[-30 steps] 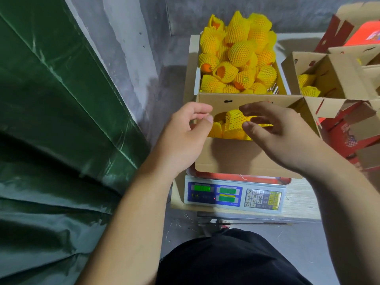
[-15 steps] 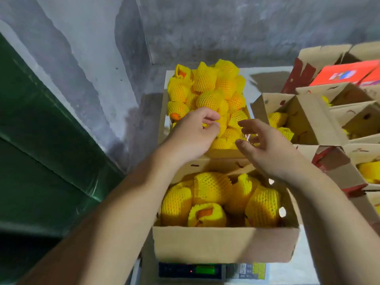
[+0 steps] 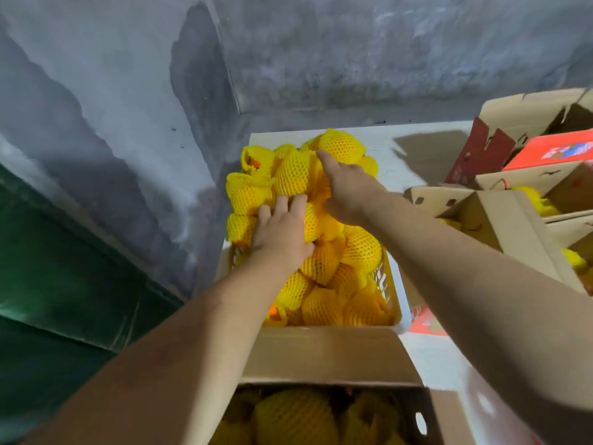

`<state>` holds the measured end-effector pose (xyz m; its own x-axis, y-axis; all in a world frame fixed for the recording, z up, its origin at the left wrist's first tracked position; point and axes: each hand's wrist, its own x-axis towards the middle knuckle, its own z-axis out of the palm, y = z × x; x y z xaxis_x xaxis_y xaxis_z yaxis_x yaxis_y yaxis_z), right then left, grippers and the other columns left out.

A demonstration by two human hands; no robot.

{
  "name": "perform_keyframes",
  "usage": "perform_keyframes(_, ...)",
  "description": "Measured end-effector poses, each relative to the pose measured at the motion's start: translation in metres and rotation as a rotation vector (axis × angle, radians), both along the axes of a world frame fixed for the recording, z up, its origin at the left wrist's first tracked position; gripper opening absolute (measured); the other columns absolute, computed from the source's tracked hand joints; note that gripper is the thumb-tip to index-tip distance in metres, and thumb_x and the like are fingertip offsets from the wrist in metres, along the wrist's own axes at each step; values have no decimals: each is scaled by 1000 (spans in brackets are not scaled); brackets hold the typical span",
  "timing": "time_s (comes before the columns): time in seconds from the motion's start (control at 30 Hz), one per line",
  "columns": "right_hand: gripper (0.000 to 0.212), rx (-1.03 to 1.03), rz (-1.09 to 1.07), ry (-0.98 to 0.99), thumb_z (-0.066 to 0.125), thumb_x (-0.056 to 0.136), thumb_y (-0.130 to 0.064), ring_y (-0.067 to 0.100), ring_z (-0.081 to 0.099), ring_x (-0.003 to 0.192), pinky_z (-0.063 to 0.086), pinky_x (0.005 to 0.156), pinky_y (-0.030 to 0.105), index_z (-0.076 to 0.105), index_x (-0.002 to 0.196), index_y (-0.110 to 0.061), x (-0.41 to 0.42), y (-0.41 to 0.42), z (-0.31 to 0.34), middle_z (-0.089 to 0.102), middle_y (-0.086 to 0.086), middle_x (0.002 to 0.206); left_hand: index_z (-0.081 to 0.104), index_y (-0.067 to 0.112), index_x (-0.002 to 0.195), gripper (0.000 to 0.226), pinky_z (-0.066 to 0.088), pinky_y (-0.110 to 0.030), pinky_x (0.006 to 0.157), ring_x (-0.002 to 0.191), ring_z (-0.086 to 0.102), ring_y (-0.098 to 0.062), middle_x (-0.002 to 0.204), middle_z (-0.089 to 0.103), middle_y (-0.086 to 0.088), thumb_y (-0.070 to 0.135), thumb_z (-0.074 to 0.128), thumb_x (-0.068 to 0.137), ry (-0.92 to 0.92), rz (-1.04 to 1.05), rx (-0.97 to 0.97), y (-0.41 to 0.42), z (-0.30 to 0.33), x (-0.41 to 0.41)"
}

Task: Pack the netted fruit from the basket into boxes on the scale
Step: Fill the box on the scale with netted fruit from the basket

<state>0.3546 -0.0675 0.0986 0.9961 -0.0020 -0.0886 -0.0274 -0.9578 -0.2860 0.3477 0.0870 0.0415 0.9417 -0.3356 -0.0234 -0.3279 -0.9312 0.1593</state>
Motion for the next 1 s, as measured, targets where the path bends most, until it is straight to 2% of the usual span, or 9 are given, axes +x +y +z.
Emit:
perform_keyframes(0.13, 72, -145, -18, 18, 69, 89, -22, 43, 30, 132, 48, 97, 55, 32, 150, -21, 19, -5, -20, 28, 11, 142, 28, 35, 154, 86, 40, -44, 109, 133, 44, -35, 147, 38, -4, 39, 81, 86, -31, 29, -43, -4, -11, -4)
perform_keyframes(0.23, 59, -64, -42, 17, 69, 88, -21, 43, 29, 129, 46, 99, 56, 39, 140, -24, 20, -8, -32, 24, 12, 137, 31, 34, 153, 83, 37, -42, 110, 130, 45, -34, 145, 40, -2, 38, 80, 86, -59, 11, -48, -3, -12, -4)
perform_keyframes(0.37, 68, 37, -14, -6, 69, 88, -28, 48, 47, 117, 47, 100, 56, 36, 147, -27, 8, -18, -36, 34, 16, 136, 32, 34, 155, 87, 40, -45, 109, 127, 47, -35, 142, 42, -2, 36, 80, 83, -86, -72, -77, 10, -10, -6)
perform_keyframes(0.53, 96, 104, -37, -79, 76, 86, -29, 50, 44, 121, 44, 102, 59, 16, 161, -31, -15, -24, -37, 36, 15, 142, 32, 34, 158, 92, 41, -44, 107, 126, 47, -33, 141, 46, 0, 38, 79, 79, -139, -135, -160, 23, -5, -13)
perform_keyframes(0.6, 105, 190, -76, -129, 79, 86, -27, 53, 43, 127, 42, 105, 58, 9, 164, -28, -24, -28, -37, 35, 18, 147, 34, 32, 156, 92, 39, -44, 109, 127, 48, -33, 141, 48, -1, 40, 80, 77, -134, -127, -234, 24, -2, -18)
perform_keyframes(0.7, 105, 375, -152, -204, 83, 83, -27, 50, 45, 131, 43, 106, 56, 14, 162, -24, -41, -34, -37, 38, 19, 149, 32, 33, 155, 96, 39, -44, 110, 134, 46, -32, 147, 49, -2, 45, 84, 74, -70, -98, -366, 25, 0, -28)
perform_keyframes(0.8, 92, 566, -229, -233, 84, 81, -31, 34, 58, 120, 49, 92, 42, 26, 152, -25, -62, -36, -31, 54, 14, 139, 30, 38, 151, 98, 44, -33, 96, 128, 53, -25, 142, 56, 0, 48, 88, 73, 69, -4, -613, 25, 2, -45)
perform_keyframes(0.87, 78, 707, -303, -231, 83, 80, -33, 24, 68, 102, 54, 81, 37, 36, 143, -27, -81, -30, -25, 67, 8, 119, 42, 39, 146, 91, 50, -34, 94, 120, 61, -18, 132, 63, 9, 56, 87, 69, 153, 91, -759, 24, 8, -61)
perform_keyframes(1.0, 58, 1081, -416, -235, 73, 66, -51, 12, 73, 93, 62, 87, 46, 59, 121, -36, -128, 4, -7, 74, -5, 104, 66, 30, 126, 72, 56, -41, 97, 109, 69, -8, 116, 74, 13, 66, 75, 64, 205, 145, -1105, 21, 33, -103)
